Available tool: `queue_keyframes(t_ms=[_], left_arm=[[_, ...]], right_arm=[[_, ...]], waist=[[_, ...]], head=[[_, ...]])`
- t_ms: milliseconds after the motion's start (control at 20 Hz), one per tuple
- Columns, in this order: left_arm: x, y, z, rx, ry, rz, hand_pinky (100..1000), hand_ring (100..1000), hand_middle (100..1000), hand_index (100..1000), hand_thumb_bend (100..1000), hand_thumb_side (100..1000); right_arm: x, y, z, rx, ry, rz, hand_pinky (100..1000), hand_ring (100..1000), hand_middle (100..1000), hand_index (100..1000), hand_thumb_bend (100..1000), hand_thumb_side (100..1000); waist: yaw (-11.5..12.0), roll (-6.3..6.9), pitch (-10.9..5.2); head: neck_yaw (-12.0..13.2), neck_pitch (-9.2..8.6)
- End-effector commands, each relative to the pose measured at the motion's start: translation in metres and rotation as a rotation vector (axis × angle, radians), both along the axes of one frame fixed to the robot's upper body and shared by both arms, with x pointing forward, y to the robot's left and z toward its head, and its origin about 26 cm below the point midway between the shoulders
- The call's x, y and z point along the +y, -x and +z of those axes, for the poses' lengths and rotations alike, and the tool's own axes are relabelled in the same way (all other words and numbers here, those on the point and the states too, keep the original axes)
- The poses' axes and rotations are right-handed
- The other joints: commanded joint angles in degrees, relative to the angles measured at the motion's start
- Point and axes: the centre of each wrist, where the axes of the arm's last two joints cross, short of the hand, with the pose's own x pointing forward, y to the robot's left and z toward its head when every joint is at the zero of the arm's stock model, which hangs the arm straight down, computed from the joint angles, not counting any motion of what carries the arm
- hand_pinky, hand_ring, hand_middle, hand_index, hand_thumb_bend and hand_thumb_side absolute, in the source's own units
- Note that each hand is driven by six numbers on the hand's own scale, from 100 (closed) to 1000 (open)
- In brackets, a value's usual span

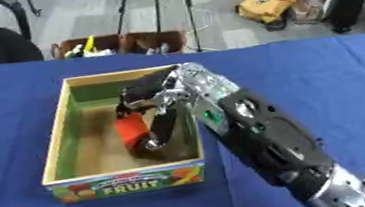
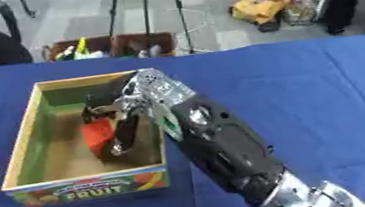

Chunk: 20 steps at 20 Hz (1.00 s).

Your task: Pick up objects on the table and place them in the box.

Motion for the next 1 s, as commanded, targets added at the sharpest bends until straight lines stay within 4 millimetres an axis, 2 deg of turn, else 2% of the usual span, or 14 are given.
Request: queue_keyframes(t_ms=[50, 100, 200, 400, 450, 600, 800, 1000], left_arm=[[-0.001, 0.002, 0.008, -0.032, -0.006, -0.011, 223, 446, 467, 441, 100, 812], [-0.001, 0.002, 0.008, -0.032, -0.006, -0.011, 223, 446, 467, 441, 100, 812], [-0.001, 0.002, 0.008, -0.033, -0.006, -0.010, 223, 445, 467, 441, 100, 812], [-0.001, 0.002, 0.008, -0.032, -0.006, -0.010, 223, 445, 467, 441, 100, 811], [-0.001, 0.002, 0.008, -0.031, -0.006, -0.010, 224, 445, 467, 441, 100, 811], [0.000, 0.002, 0.008, -0.030, -0.007, -0.009, 224, 444, 467, 441, 100, 812], [0.000, 0.002, 0.007, -0.028, -0.007, -0.007, 224, 444, 467, 441, 100, 811], [0.001, 0.003, 0.007, -0.027, -0.006, -0.005, 225, 443, 467, 441, 100, 811]], right_arm=[[0.003, 0.002, 0.016, -0.027, 0.023, 0.036, 510, 703, 487, 459, 100, 361], [0.003, 0.002, 0.016, -0.027, 0.023, 0.042, 523, 719, 514, 510, 100, 358], [0.004, 0.003, 0.017, -0.024, 0.033, 0.055, 588, 778, 647, 647, 100, 352], [0.004, 0.005, 0.021, -0.017, 0.054, 0.077, 672, 846, 788, 791, 100, 398], [0.003, 0.006, 0.023, -0.020, 0.056, 0.080, 680, 855, 805, 812, 107, 409], [0.002, 0.009, 0.029, -0.031, 0.059, 0.081, 696, 870, 839, 848, 206, 438], [-0.001, 0.011, 0.033, -0.041, 0.055, 0.080, 699, 875, 847, 851, 263, 461], [-0.002, 0.016, 0.041, -0.072, 0.022, 0.088, 712, 888, 860, 875, 369, 519]], waist=[[0.14, 0.23, -0.97], [0.16, 0.21, -0.96], [0.12, 0.19, -0.96], [-0.07, 0.18, -1.03], [-0.12, 0.18, -1.07], [-0.23, 0.24, -1.20], [-0.39, 0.39, -1.36], [-0.69, 0.59, -1.56]], head=[[-0.30, -0.56], [-0.34, -0.56], [-0.40, -0.56], [-0.37, -0.56], [-0.35, -0.53], [-0.35, -0.42], [-0.41, -0.21], [-0.31, -0.22]])
